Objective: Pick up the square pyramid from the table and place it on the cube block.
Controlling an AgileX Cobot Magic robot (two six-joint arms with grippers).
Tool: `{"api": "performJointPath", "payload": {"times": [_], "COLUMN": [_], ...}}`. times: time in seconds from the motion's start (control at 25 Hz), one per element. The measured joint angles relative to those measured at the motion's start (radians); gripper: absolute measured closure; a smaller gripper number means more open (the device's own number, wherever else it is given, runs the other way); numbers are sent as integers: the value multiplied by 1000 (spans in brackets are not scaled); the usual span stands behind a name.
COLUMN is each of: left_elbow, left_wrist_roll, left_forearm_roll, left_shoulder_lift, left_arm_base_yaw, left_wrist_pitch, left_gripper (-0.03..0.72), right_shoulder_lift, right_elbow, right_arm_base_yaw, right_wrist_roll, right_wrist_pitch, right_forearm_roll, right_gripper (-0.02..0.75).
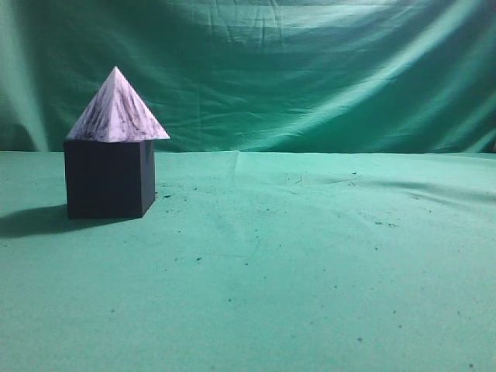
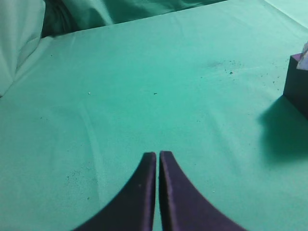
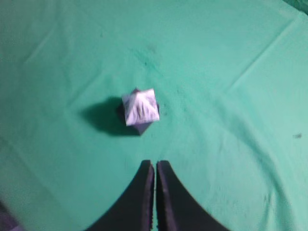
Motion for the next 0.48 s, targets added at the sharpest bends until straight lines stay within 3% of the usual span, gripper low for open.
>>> {"api": "performJointPath", "payload": {"times": [0.48], "left_elbow": [0], "left_wrist_roll": [0], "left_forearm_roll": [0], "left_shoulder_lift": [0], "left_arm_base_yaw": [0], "left_wrist_pitch": [0], "left_gripper": [688], "right_shoulder_lift": [-632], "right_elbow": [595], "right_arm_base_yaw": [0], "right_wrist_roll": [-2], "right_wrist_pitch": [-178], "right_forearm_roll": [28], "right_gripper": [738]}}
